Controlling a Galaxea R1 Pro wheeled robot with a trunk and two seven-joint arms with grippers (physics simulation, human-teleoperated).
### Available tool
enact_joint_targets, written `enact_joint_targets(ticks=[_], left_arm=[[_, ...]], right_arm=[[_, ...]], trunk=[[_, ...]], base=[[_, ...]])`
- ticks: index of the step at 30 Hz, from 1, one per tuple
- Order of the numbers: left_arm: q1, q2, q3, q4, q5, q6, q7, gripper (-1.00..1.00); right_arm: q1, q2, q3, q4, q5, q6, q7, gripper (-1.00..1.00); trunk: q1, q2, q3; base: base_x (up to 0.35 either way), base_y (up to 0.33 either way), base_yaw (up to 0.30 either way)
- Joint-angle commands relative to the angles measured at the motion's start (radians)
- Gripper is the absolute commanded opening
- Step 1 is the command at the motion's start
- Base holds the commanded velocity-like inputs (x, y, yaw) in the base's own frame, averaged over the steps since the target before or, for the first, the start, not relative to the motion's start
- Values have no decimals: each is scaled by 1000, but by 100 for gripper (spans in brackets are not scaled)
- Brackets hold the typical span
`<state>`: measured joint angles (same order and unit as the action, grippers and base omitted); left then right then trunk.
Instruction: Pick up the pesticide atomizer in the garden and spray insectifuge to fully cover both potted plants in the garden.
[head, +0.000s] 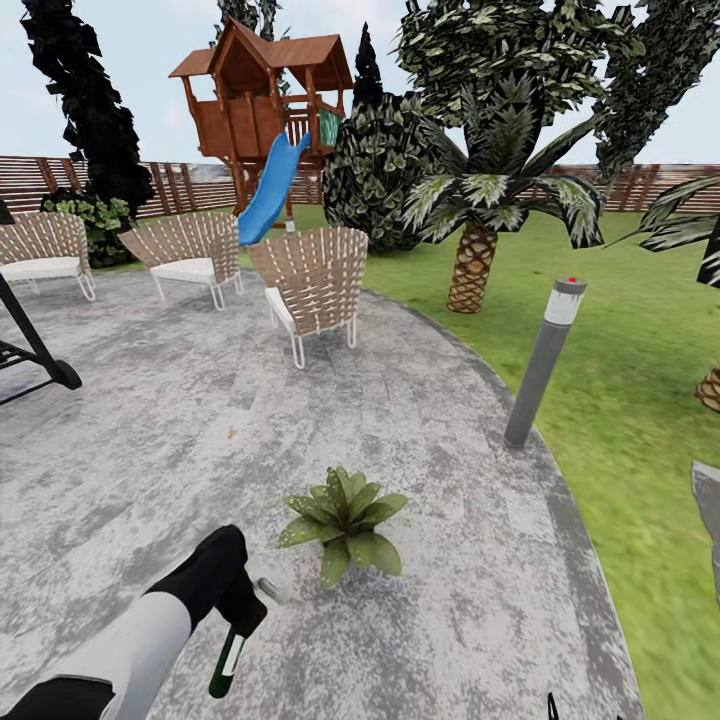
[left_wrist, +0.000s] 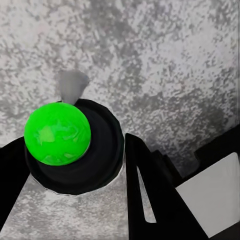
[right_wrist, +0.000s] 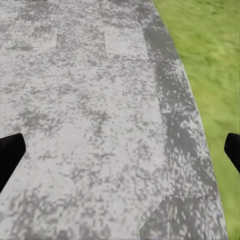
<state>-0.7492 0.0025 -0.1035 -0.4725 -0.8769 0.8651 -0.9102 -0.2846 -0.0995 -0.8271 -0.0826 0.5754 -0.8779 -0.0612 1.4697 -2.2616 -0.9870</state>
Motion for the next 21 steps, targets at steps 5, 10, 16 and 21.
enact_joint_targets(ticks=[5,10,16,21], left_arm=[[2,-2,-2,0,-3,2,-9,-100],[14,-3,-3,-1,-4,0,-9,-100],[16,-1,-3,-10,-5,0,-9,-100],[16,0,-2,-15,-5,1,-9,-100]], right_arm=[[-1,0,-4,1,11,-3,-6,100],[-1,0,-4,1,11,-3,-6,100],[-1,3,-3,1,11,-4,-6,100],[-1,3,-3,1,11,-4,-6,100]], trunk=[[0,0,-1],[0,0,-1],[0,0,-1],[0,0,-1]], base=[[147,-205,0],[154,-239,0],[57,-267,139],[3,-275,263]])
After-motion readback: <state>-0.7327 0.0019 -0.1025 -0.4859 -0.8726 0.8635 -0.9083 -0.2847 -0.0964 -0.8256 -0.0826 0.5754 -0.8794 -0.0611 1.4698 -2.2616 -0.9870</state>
